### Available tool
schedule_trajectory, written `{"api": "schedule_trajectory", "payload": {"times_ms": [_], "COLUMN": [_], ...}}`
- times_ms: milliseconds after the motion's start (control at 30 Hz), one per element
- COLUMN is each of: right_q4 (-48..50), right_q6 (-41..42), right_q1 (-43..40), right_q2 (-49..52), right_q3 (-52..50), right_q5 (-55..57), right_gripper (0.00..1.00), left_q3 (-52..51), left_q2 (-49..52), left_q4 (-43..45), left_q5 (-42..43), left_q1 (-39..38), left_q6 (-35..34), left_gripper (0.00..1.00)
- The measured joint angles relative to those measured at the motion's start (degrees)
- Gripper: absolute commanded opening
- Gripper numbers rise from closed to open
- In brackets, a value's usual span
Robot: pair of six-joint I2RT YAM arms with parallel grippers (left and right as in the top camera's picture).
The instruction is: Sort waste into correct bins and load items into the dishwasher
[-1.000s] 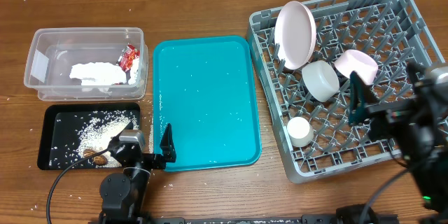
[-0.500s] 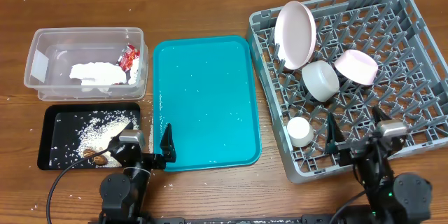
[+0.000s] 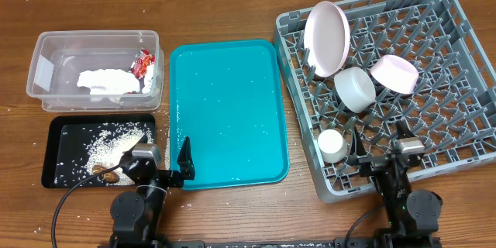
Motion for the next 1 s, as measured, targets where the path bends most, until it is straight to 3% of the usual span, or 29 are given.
{"api": "schedule_trajectory", "payload": {"times_ms": [1000], "right_q4": [0.57], "right_q6": [-0.02], "right_q1": [0.0], "right_q2": [-0.04], "right_q3": [-0.61], "right_q5": [0.02], "right_gripper": [1.0], "left_q3": [0.0], "left_q2": [0.0], "left_q4": [0.0], "left_q5": [0.0], "left_q1": [0.0], "left_q6": [0.0], "left_gripper": [1.0]}}
